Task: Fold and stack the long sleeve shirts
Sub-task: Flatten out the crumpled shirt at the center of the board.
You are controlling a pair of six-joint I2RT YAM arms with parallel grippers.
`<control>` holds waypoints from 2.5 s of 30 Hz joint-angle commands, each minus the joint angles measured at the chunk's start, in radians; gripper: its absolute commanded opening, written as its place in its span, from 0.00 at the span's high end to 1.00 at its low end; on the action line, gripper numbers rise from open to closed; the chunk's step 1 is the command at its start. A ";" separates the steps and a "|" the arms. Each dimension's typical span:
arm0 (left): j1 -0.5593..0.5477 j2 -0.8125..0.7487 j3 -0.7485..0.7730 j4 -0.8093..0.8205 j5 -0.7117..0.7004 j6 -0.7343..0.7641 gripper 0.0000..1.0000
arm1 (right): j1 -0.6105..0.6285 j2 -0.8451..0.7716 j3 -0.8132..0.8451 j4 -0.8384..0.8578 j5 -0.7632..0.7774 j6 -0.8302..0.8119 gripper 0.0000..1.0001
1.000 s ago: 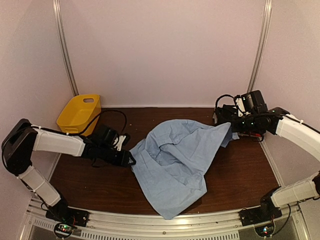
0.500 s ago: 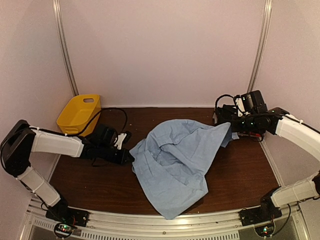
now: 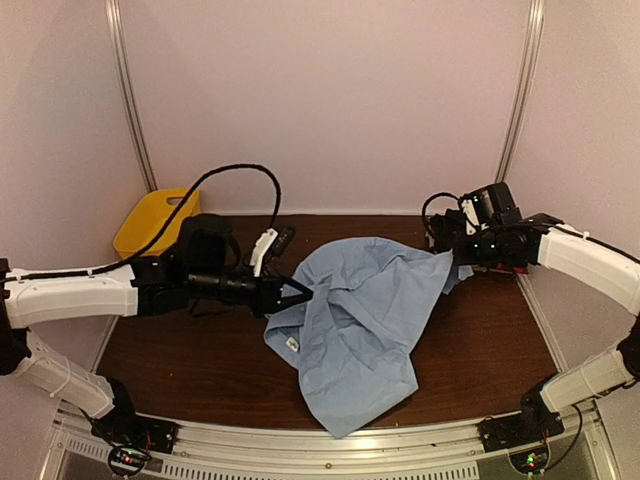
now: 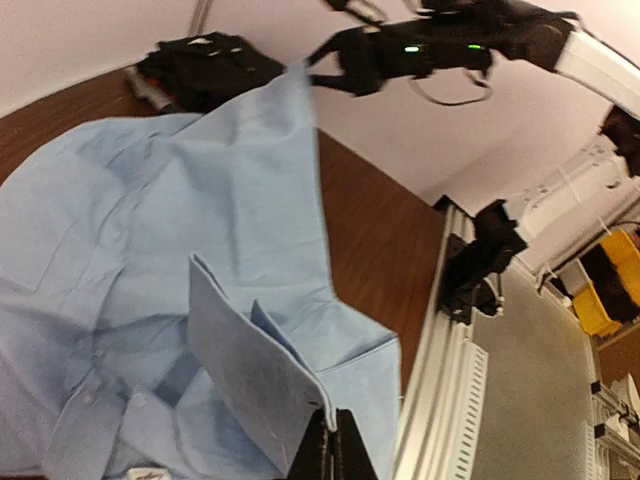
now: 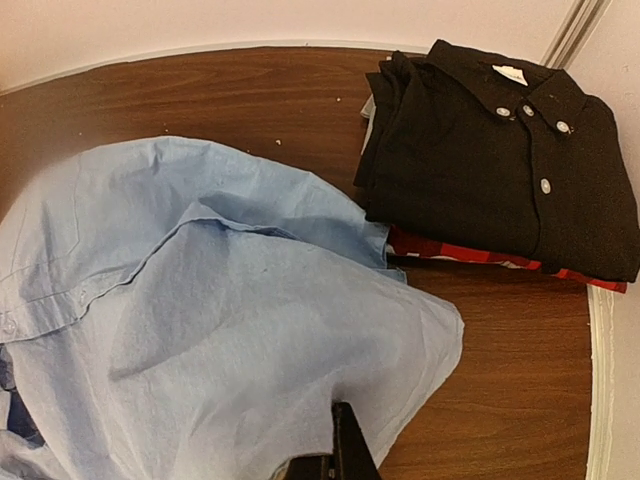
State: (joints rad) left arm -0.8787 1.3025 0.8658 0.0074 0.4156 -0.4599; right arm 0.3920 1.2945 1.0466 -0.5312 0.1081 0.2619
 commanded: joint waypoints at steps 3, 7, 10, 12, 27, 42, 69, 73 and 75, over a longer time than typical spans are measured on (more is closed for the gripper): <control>-0.345 0.229 0.348 0.029 0.080 0.109 1.00 | -0.013 0.099 0.104 0.055 -0.024 0.006 1.00; -0.438 0.514 0.611 -0.153 0.041 0.177 1.00 | -0.026 0.131 0.138 0.055 -0.031 -0.002 1.00; -0.442 0.624 0.693 -0.182 -0.010 0.185 1.00 | -0.040 0.125 0.129 0.059 -0.041 -0.007 1.00; -0.440 0.691 0.743 -0.210 -0.032 0.206 1.00 | -0.048 0.117 0.112 0.063 -0.046 -0.011 1.00; -0.328 0.511 0.448 -0.245 -0.303 0.131 0.39 | -0.059 0.094 0.023 0.105 -0.102 -0.015 1.00; -0.239 0.357 0.002 -0.036 -0.309 -0.187 0.38 | -0.059 0.080 0.030 0.090 -0.100 -0.021 1.00; -0.208 0.285 -0.071 0.003 -0.300 -0.273 0.40 | -0.059 0.074 0.013 0.092 -0.105 -0.023 1.00; -0.262 0.294 -0.078 0.006 -0.306 -0.308 0.39 | -0.059 0.077 0.012 0.095 -0.106 -0.021 1.00; -0.287 0.314 -0.069 0.008 -0.304 -0.314 0.39 | -0.059 0.077 0.012 0.094 -0.105 -0.023 1.00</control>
State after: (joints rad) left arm -1.1213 1.5993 0.8047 0.0196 0.1314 -0.7380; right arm 0.3397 1.3899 1.0702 -0.4515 0.0025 0.2394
